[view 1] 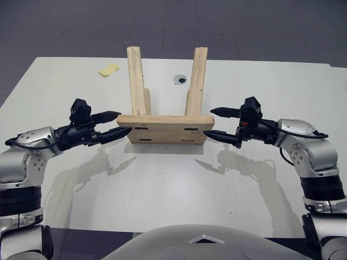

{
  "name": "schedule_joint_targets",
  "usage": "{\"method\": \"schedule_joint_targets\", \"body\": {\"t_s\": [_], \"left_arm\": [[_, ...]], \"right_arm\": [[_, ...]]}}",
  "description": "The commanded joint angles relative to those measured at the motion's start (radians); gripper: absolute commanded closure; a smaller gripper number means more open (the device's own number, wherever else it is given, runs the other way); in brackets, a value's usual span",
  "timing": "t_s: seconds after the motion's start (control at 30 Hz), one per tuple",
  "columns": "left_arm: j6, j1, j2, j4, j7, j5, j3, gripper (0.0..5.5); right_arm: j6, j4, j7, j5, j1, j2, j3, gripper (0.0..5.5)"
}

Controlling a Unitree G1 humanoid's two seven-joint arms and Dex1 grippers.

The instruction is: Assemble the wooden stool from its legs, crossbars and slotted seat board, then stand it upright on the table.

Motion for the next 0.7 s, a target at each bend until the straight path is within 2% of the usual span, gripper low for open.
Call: {"method": "schedule_joint_targets", "body": {"t_s": [0.03,0.33,0.47,0.6,0.7], "left_arm": [[0.005,-0.017,-0.003,0.023,0.002,0.001,-0.015,1.64],[0.013,-0.020,-0.002,0.037,0.002,-0.012,-0.022,3.06],[0.021,-0.034,-0.003,0.031,-0.011,-0.027,-0.025,3.15],[0.077,-0.058,0.007,0.009,-0.039,-0.072,-0.026,3.15],[0.189,-0.104,0.020,-0.022,-0.067,-0.165,-0.015,3.15]], "right_arm": [[-0.006,0.012,0.008,-0.009,-0.024,0.004,0.014,1.71],[0.011,0.007,0.011,-0.006,-0.030,0.007,0.025,3.10],[0.067,-0.009,0.010,0.026,-0.034,0.005,0.021,3.63],[0.207,-0.049,-0.013,0.125,-0.074,0.015,-0.019,3.64],[0.356,-0.109,-0.039,0.224,-0.109,-0.003,-0.057,3.65]]}}
